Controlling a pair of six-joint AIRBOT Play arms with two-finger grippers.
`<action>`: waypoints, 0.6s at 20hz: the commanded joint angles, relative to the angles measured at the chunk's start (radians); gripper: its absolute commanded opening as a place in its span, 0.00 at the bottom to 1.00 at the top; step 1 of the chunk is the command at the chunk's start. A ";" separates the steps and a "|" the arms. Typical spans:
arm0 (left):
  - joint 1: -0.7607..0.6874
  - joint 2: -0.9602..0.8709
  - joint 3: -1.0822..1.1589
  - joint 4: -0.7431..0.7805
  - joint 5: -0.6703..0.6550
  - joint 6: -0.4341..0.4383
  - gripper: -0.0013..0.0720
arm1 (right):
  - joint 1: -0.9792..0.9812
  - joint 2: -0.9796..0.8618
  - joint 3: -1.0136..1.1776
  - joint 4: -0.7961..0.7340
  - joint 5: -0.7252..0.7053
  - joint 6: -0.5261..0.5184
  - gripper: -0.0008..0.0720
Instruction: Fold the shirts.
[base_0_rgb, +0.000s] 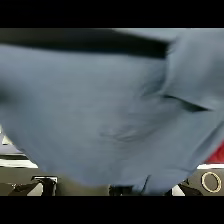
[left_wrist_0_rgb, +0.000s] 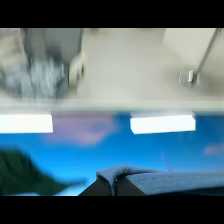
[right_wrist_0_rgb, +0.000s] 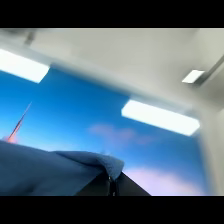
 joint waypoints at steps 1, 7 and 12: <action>-0.035 -0.184 -0.212 0.013 -0.109 0.060 0.06 | 0.053 -0.286 -0.120 -0.018 0.282 0.026 0.06; -0.059 -0.559 -0.467 0.006 0.203 0.060 0.07 | 0.166 -0.731 -0.222 0.054 -0.166 0.079 0.06; -0.059 -0.748 -0.379 -0.091 0.385 0.058 0.07 | 0.166 -0.811 -0.222 0.142 -0.496 0.082 0.06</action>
